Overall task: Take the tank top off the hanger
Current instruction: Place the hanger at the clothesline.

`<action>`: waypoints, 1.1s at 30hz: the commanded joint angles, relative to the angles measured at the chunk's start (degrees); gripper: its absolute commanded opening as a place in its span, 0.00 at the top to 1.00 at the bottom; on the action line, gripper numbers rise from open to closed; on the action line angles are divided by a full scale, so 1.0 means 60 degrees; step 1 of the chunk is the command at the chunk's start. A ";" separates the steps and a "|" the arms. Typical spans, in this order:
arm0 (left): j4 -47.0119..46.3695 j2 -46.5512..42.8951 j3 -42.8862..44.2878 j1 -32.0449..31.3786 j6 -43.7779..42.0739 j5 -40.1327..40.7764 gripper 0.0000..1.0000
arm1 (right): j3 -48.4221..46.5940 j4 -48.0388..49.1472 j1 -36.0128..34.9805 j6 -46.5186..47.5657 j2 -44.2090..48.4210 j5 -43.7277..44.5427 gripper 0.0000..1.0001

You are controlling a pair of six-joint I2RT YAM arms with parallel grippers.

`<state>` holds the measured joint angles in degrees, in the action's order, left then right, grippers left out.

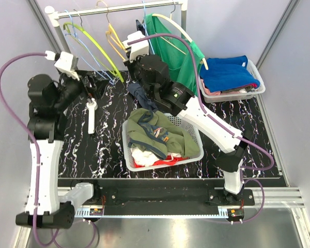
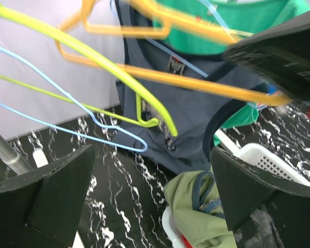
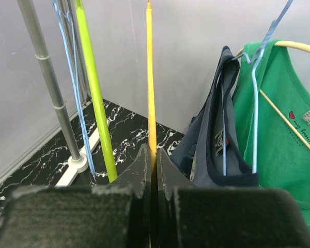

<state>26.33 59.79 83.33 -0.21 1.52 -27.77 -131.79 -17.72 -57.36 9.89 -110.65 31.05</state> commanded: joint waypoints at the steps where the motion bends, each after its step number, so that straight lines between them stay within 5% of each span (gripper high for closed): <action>1: -0.0771 -0.0355 -0.0514 0.0020 0.0303 -0.0059 0.01 | 0.0007 0.0916 0.0010 0.0065 0.0073 0.0260 1.00; 22: -0.0169 -0.0853 -0.0573 0.0254 0.0698 -0.0193 0.01 | 0.1047 0.0653 -0.0048 -0.1340 -0.0073 -0.1276 1.00; 33: -0.0184 -0.0942 -0.0836 0.0254 0.0874 -0.0367 0.01 | -0.1018 -0.0226 -0.0430 -0.1048 -0.1288 -0.1645 1.00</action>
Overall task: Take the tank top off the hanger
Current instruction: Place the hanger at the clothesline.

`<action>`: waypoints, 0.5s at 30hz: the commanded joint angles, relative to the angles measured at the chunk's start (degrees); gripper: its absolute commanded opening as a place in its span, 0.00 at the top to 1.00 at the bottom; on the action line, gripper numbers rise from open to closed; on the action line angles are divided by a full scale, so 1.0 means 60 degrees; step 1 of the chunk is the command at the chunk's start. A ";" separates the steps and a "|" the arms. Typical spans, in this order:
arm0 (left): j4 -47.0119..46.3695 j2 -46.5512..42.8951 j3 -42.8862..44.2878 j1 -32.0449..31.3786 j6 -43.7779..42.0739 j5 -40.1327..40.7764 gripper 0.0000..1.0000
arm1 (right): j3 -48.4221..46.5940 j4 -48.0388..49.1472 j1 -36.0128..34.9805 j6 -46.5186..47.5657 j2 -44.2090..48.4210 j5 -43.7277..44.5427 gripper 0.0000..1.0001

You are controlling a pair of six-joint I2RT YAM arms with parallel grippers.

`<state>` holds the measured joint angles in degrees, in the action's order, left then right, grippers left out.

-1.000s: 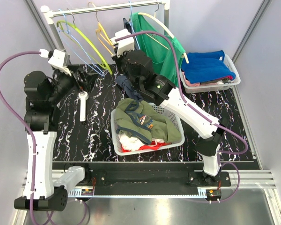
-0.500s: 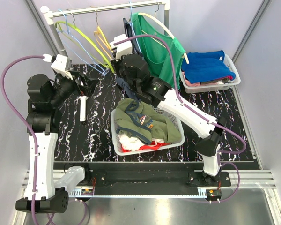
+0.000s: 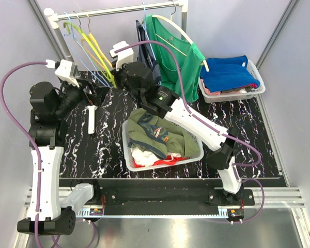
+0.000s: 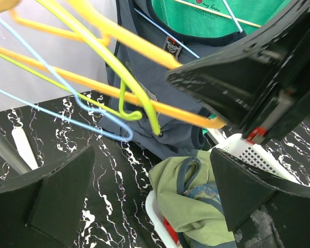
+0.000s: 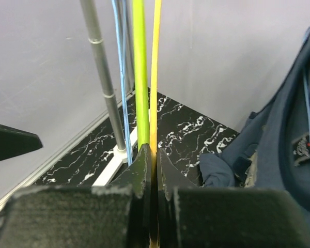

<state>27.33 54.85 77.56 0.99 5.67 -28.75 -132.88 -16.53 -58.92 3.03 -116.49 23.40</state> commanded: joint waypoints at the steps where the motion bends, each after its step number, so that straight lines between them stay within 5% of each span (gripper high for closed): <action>1: -0.0337 -0.0133 0.0111 0.0054 0.0183 -0.0261 0.01 | -0.0938 -0.0539 -0.0186 0.0125 -0.0404 -0.0398 1.00; 4: -0.0366 -0.0133 0.0081 0.0054 0.0197 -0.0393 0.01 | -0.1144 -0.0686 -0.0186 0.0242 -0.0537 -0.0370 1.00; 8: -0.0351 -0.0104 0.0096 0.0054 0.0285 -0.0481 0.01 | -0.0942 -0.0833 -0.0186 0.0593 -0.0362 0.0405 0.49; 10: -0.0351 -0.0089 0.0081 0.0054 0.0314 -0.0481 0.01 | -0.0634 -0.0761 -0.0171 0.0857 0.0121 0.0756 0.39; 15: -0.0293 -0.0074 0.0183 0.0039 0.0607 -0.0540 0.01 | 0.0670 -0.0555 -0.0098 0.0976 0.1658 0.1197 0.37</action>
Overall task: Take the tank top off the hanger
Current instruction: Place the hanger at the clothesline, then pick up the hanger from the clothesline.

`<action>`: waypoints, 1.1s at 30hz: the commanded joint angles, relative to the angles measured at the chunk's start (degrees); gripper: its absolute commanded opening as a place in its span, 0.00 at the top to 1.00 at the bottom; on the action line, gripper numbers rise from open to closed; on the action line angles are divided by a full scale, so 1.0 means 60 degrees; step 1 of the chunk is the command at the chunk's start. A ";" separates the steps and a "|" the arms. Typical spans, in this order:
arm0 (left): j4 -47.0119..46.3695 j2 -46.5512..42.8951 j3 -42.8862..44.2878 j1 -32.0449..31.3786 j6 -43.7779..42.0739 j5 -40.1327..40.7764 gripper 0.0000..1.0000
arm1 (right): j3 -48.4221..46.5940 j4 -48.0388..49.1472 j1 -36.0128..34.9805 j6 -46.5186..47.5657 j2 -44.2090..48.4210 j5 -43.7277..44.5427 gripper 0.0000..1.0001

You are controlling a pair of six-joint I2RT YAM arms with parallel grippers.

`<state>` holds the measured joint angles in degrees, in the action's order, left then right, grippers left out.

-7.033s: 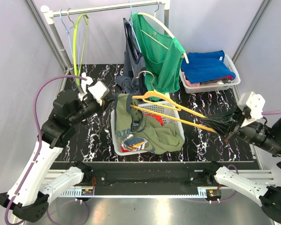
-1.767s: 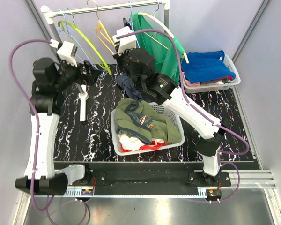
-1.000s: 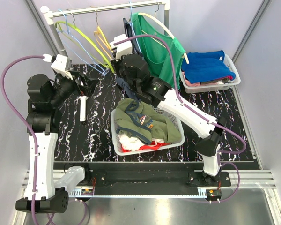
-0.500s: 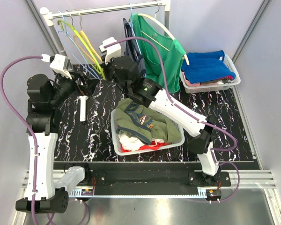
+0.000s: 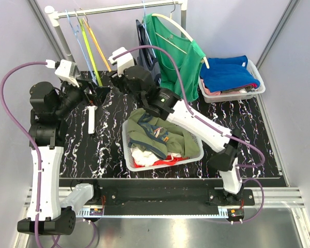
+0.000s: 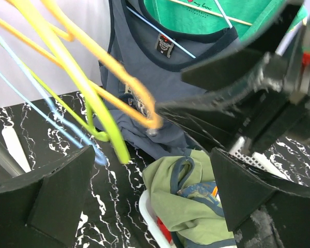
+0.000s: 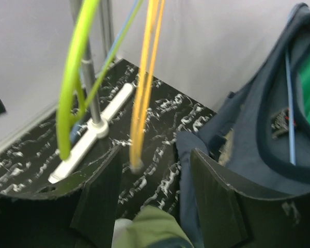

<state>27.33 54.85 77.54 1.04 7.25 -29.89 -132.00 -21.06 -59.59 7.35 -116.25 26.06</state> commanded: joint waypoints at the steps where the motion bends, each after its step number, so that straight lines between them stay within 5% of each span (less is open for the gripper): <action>1: -0.0264 -0.0074 0.0274 0.0032 0.0432 -0.0365 0.01 | 0.0831 0.0214 0.0059 0.0210 0.1823 0.0768 0.37; 11: 0.0088 -0.0133 0.0597 0.0047 0.0711 -0.0746 0.01 | 0.2971 0.0727 0.1786 -0.0390 0.4109 0.0139 0.38; 23: 0.0161 -0.0236 0.0422 0.0032 0.0829 -0.1200 0.01 | 0.4949 0.1076 0.2066 -0.0787 0.4505 -0.0565 0.34; 33: 0.0103 -0.0177 0.0290 0.0047 0.0843 -0.1420 0.01 | 0.4423 0.1210 0.2227 -0.0537 0.3906 -0.0492 0.29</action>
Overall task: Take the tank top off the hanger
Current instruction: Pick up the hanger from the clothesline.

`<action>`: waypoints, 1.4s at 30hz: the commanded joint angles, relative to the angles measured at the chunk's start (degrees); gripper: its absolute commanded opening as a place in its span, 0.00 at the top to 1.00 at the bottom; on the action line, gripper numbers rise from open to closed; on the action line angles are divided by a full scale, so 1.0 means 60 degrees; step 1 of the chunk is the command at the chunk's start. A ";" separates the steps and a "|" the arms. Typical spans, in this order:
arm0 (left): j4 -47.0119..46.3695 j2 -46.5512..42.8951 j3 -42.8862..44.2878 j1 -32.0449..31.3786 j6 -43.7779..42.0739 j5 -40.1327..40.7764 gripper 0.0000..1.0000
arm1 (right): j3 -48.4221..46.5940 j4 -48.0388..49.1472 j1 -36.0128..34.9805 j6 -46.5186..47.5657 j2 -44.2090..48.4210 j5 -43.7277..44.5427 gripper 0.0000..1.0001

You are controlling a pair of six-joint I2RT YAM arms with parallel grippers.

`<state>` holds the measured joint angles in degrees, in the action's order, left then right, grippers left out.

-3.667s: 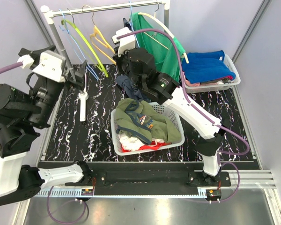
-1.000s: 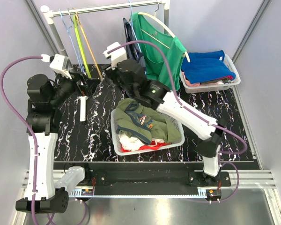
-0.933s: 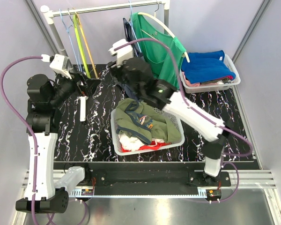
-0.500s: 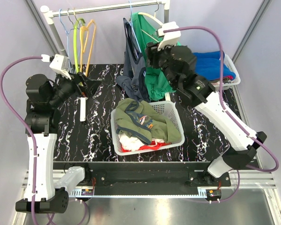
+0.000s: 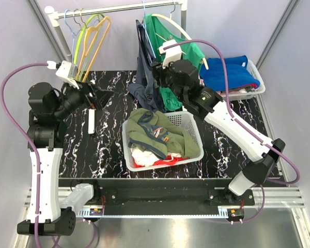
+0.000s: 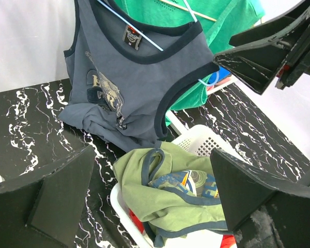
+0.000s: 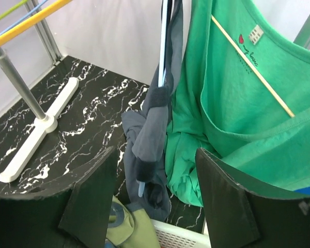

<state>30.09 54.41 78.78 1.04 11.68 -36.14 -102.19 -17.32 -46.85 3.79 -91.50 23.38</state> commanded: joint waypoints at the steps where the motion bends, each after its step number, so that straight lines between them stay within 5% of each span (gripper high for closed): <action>1: -0.0385 -0.0118 0.0068 0.0047 0.0104 -0.0363 0.01 | -0.0561 0.0587 0.0147 0.0056 -0.0305 -0.0058 0.29; 13: -0.0459 -0.0089 0.0082 0.0047 0.0104 -0.0378 0.01 | -0.0605 0.0953 0.0440 -0.0192 -0.1170 -0.0293 0.40; 23: -0.0502 -0.0104 0.0053 0.0047 0.0118 -0.0290 0.01 | -0.0151 0.1582 0.0513 -0.0252 -0.0863 -0.0030 1.00; 42: -0.0561 -0.0148 -0.0123 0.0047 0.0148 -0.0232 0.01 | -0.0459 0.3839 0.0733 0.1404 0.0351 0.0426 1.00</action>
<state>29.89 54.35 78.15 1.04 12.10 -36.91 -102.65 -3.22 -42.63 9.93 -95.85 25.61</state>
